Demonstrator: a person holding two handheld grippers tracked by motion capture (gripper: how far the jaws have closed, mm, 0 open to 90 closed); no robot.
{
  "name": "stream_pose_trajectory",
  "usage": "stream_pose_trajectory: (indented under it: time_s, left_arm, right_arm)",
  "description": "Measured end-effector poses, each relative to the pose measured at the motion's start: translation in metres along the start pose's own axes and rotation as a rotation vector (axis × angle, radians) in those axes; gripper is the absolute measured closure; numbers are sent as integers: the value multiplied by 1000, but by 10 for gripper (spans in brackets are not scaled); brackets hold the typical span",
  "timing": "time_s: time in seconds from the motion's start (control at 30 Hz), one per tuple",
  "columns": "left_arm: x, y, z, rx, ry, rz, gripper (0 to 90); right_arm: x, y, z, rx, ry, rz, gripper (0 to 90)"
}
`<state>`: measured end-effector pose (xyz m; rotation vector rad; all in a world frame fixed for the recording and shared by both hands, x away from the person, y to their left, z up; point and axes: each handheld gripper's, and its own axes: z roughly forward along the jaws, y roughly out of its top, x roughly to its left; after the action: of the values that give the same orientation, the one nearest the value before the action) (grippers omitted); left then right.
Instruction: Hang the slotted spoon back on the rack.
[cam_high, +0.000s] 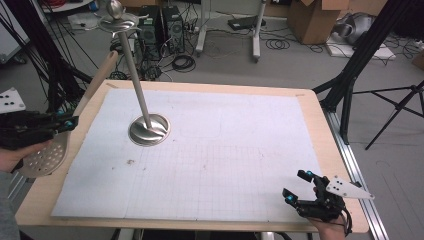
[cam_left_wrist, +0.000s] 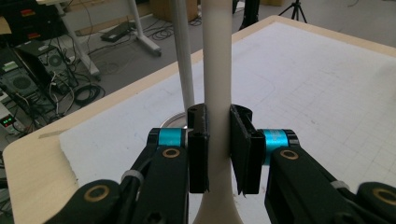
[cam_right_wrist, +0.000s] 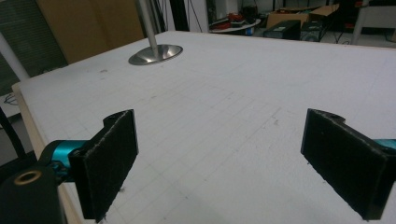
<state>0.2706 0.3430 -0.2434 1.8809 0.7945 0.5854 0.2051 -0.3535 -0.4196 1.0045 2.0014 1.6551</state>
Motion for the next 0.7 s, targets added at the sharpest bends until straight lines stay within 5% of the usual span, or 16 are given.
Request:
stream_pose_trajectory:
  time_s: [0.7]
  left_arm:
    - [12,14,-21,-51,27,7,777]
  right_arm:
    - [-3,-2,-4,0,-7,7,99]
